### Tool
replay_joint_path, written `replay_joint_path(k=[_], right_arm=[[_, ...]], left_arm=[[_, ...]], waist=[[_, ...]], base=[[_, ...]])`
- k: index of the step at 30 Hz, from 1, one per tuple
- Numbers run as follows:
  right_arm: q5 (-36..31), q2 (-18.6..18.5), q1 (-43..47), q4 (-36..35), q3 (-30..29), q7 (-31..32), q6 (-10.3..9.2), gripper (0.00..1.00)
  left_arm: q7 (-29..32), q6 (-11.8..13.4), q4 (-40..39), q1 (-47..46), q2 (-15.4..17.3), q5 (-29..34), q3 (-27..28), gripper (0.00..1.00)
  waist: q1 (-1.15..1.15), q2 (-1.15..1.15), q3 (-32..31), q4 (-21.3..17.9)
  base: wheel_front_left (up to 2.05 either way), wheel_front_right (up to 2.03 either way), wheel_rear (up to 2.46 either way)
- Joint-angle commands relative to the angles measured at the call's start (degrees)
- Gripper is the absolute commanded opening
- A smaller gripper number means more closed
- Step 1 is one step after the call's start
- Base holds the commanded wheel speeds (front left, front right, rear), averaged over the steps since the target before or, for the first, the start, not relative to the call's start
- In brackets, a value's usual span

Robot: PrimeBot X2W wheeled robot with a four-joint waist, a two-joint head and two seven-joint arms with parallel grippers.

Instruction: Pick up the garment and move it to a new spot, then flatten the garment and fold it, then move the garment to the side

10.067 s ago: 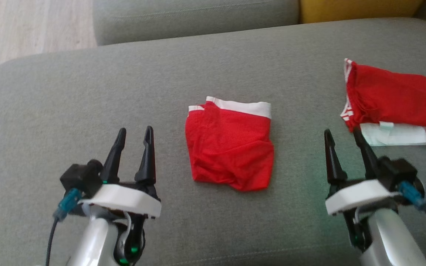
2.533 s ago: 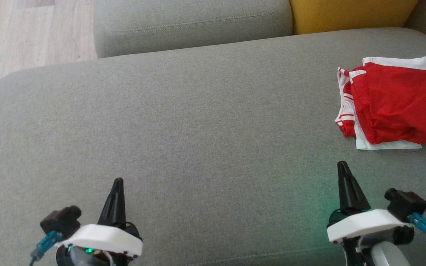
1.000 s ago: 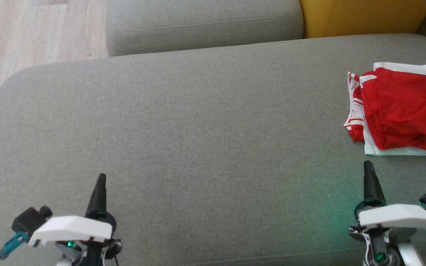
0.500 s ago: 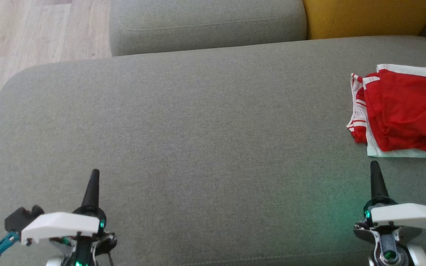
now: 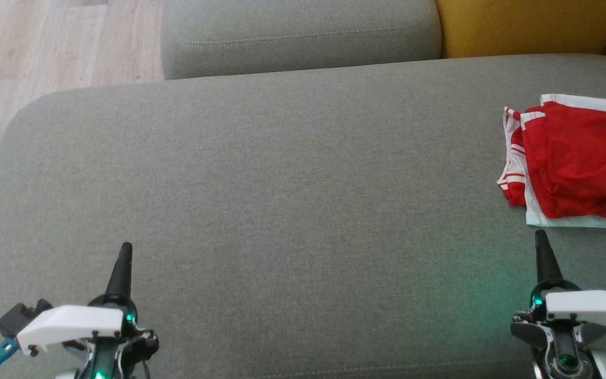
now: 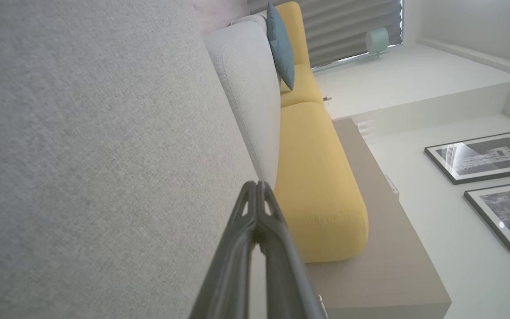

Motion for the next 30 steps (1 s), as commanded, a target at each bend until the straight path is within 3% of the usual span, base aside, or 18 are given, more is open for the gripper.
replay_joint_path(k=[1,30], right_arm=[[1.84,-0.91,-3.52,-2.36,0.67,0.37,0.30,0.00],[18.74,-0.76,-3.92,-3.25,-2.40,4.91,0.39,0.00]], left_arm=[[0.56,-0.48,-1.65,-3.72,0.88,-1.50,1.97,0.00],[5.09,-2.39,-0.46,-5.36,0.83,-16.47,6.17,0.00]], waist=[[0.00,0.00,-0.01,0.06],[0.00,0.00,-0.24,1.24]], base=[[0.00,0.00,0.00],[0.00,0.00,0.00]])
